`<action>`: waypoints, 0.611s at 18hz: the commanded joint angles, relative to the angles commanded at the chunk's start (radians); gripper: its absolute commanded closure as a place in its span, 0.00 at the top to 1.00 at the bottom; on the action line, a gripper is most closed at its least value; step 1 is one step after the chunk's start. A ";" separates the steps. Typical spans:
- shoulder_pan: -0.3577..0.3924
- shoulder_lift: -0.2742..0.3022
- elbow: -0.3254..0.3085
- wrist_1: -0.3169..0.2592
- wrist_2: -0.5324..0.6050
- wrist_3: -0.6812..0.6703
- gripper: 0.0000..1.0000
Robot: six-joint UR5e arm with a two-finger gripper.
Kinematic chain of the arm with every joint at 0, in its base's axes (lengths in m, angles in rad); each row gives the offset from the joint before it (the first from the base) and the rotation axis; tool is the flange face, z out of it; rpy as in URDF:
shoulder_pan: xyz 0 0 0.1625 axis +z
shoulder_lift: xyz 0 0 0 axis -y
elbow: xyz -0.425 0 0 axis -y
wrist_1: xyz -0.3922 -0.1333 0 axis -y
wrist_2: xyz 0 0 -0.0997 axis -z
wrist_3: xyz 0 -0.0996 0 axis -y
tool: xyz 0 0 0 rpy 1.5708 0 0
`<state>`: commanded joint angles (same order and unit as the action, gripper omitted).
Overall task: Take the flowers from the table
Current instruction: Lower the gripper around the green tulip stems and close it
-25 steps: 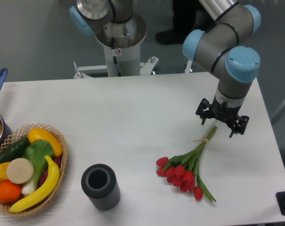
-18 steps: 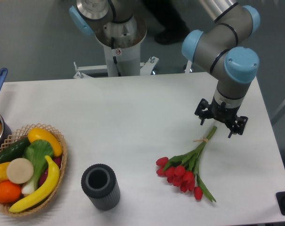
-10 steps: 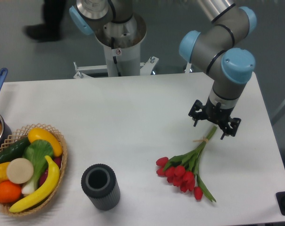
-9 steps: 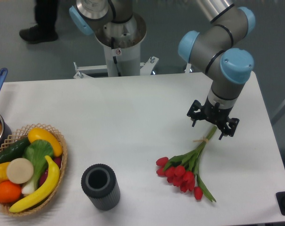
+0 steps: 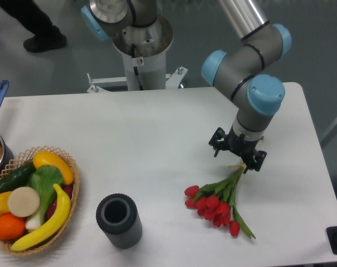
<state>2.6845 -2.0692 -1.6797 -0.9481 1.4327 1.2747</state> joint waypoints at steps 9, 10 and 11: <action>-0.002 -0.043 0.012 0.017 0.002 0.002 1.00; -0.002 -0.045 0.012 0.023 0.002 0.002 1.00; -0.002 -0.046 0.014 0.023 0.002 0.002 1.00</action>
<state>2.6829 -2.1153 -1.6659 -0.9250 1.4343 1.2763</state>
